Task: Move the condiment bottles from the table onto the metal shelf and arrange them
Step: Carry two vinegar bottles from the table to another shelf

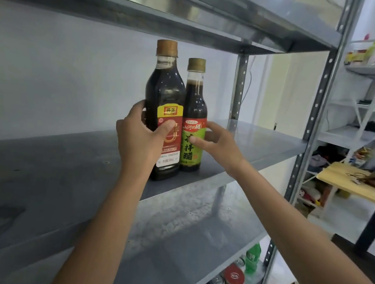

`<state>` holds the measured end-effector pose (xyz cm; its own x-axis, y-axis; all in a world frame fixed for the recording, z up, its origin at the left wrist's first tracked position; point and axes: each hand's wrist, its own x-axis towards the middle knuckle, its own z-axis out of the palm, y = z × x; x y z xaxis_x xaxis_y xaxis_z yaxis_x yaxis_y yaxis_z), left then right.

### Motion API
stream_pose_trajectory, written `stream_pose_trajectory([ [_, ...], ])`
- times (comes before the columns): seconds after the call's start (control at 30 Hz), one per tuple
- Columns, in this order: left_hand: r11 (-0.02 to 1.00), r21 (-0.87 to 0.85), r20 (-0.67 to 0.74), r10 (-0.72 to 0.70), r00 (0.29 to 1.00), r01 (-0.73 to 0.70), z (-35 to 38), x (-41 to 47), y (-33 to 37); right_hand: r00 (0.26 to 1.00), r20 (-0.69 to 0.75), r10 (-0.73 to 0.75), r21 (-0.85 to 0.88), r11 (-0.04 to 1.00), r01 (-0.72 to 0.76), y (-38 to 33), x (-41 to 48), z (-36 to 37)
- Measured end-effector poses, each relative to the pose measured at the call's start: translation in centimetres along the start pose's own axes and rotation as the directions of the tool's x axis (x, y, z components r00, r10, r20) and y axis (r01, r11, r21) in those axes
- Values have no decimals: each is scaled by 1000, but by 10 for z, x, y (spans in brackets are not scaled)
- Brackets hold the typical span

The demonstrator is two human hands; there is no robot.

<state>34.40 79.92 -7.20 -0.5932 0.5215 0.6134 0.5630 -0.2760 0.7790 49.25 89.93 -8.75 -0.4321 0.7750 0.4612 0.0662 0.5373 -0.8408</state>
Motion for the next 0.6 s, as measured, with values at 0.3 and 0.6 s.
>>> stream_pose_trajectory([
  [0.3, 860, 475, -11, 218, 976, -186, -5, -75, -15, 994, -111, -18, -312, 950, -18, 28, -86, -16],
  [0.6, 758, 286, 716, 237, 656, -586, 50, -264, -26, 840, -378, 389, -565, 622, -542, 95, -306, -69],
])
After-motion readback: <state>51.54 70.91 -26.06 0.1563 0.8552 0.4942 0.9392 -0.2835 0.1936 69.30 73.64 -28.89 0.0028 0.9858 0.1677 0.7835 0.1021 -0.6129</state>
